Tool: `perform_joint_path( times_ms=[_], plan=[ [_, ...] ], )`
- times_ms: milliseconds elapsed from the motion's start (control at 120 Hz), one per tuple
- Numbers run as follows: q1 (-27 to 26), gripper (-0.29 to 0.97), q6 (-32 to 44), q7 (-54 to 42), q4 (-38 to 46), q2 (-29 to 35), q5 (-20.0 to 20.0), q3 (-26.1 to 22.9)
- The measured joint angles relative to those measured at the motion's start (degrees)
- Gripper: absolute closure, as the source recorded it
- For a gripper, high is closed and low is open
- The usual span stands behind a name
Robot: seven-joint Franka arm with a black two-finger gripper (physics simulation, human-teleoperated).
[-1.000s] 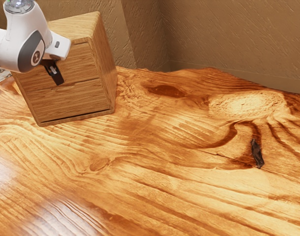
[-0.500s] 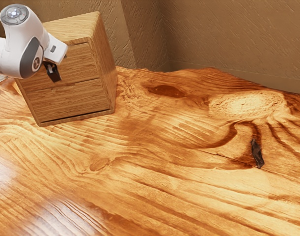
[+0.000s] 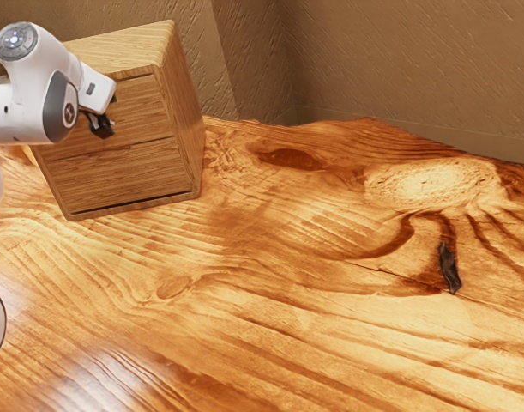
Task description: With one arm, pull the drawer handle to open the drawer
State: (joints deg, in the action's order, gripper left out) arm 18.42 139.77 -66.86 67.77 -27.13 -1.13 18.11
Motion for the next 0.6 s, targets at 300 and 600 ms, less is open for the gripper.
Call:
perform_joint_path(
  times_ms=[300, 600],
  plan=[
    [1.24, 0.06, 0.44, -2.74, 2.59, 0.92, -2.00, 0.10],
    [1.16, -0.01, 0.78, -4.32, 11.82, 7.71, -1.99, -0.24]
  ],
)
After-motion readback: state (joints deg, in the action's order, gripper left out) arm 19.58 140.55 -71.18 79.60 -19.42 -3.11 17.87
